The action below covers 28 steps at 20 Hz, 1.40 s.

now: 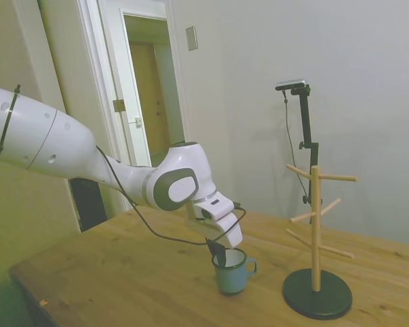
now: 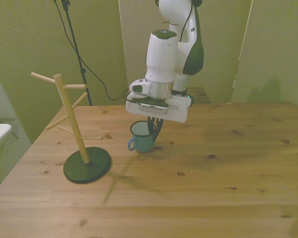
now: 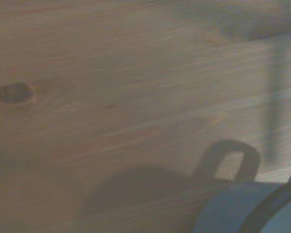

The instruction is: Unload the mug

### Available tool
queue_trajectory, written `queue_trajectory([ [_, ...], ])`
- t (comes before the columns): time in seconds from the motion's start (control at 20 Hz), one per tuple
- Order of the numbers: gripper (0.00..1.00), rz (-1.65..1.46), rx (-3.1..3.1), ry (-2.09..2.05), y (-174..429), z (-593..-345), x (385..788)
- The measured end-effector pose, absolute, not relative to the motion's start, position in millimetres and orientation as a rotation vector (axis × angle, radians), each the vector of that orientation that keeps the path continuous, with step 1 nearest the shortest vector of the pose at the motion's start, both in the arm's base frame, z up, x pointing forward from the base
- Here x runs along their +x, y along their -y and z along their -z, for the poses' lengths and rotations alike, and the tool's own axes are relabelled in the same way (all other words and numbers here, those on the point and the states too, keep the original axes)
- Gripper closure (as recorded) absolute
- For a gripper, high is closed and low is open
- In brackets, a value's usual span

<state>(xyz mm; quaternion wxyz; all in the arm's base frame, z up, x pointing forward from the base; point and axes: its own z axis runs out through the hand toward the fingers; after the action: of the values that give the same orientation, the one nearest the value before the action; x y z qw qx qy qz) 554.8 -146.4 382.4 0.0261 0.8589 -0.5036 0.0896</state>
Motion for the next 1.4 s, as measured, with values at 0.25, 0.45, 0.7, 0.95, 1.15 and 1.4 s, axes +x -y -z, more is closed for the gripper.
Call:
queue_trajectory([
  [0.25,1.00,-0.283,2.652,1.564,147,-377,552],
  [0.45,0.00,-0.287,2.650,1.570,148,-377,551],
  [0.7,0.00,-0.295,2.646,1.586,151,-381,548],
  [0.95,0.00,-0.326,2.652,1.585,151,-394,545],
  [1.15,0.00,-0.324,2.656,1.576,151,-398,542],
  [1.4,0.00,-0.339,2.674,1.527,151,-439,523],
])
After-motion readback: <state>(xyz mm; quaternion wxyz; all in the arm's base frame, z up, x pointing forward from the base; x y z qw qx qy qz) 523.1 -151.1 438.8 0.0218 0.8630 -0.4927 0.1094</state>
